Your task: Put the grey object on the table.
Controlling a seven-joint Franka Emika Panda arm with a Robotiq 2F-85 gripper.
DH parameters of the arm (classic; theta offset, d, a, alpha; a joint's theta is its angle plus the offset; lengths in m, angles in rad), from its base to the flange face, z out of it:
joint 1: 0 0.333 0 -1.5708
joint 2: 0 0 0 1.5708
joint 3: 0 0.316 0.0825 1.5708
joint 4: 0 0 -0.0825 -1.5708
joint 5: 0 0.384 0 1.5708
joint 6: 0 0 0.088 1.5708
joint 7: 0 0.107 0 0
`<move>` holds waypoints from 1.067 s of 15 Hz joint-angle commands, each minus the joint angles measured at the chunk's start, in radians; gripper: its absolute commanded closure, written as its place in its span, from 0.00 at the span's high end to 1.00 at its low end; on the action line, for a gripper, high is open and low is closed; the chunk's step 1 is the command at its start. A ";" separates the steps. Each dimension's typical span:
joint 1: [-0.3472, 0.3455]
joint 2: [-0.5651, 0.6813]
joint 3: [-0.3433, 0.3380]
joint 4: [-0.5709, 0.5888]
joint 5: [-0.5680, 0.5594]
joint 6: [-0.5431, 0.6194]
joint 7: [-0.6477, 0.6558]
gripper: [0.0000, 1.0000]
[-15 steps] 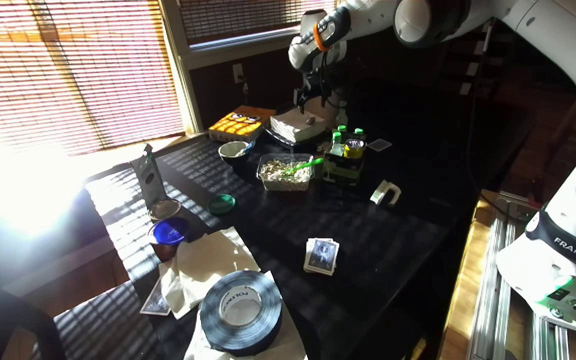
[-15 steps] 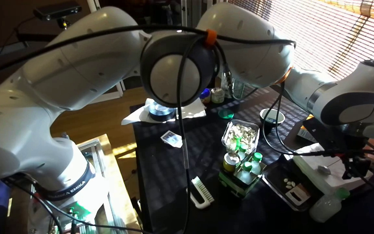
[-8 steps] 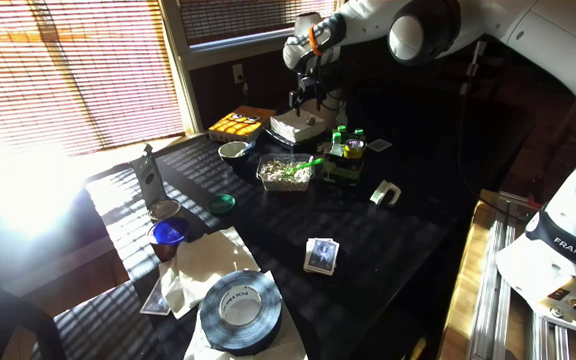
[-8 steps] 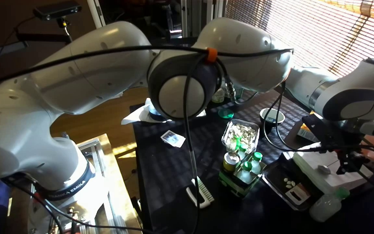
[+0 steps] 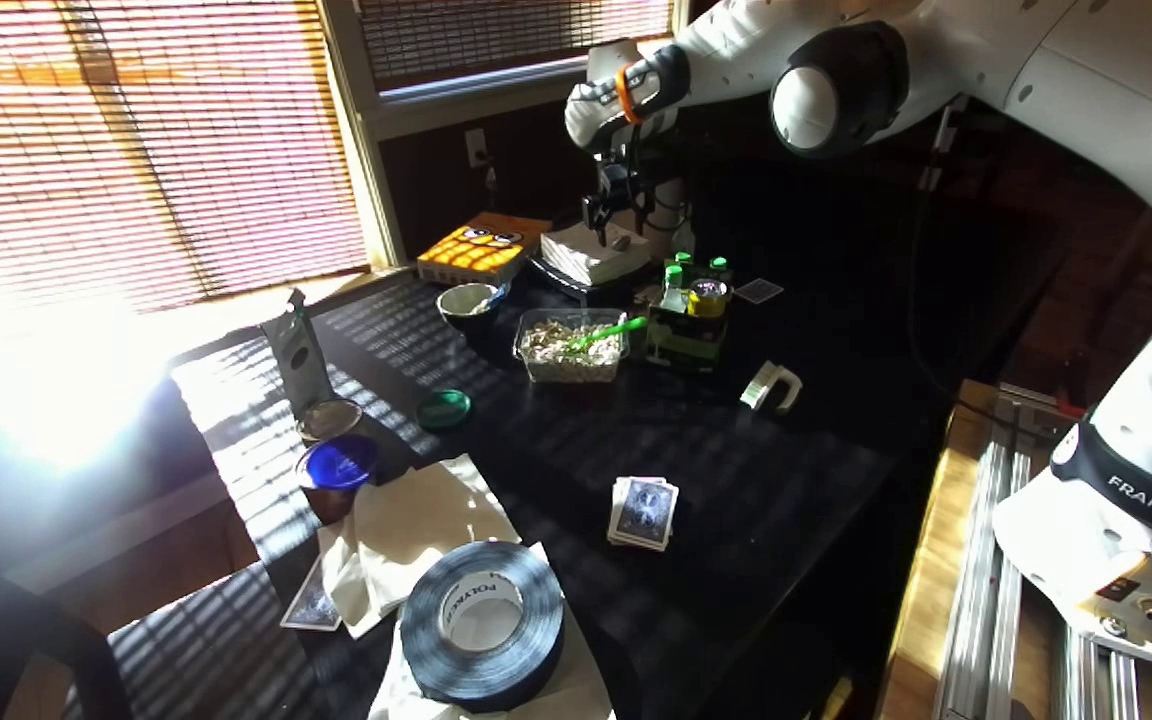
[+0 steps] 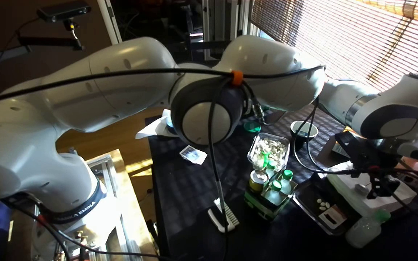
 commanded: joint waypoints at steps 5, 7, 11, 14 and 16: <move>-0.031 0.065 0.007 0.111 0.012 -0.065 0.022 0.48; -0.030 0.063 0.010 0.109 0.012 -0.072 0.018 0.34; -0.025 0.046 0.021 0.107 0.014 -0.070 0.013 0.16; -0.014 0.006 0.045 0.106 0.021 -0.072 -0.008 0.16; 0.000 -0.012 0.079 0.112 0.030 -0.084 -0.031 0.15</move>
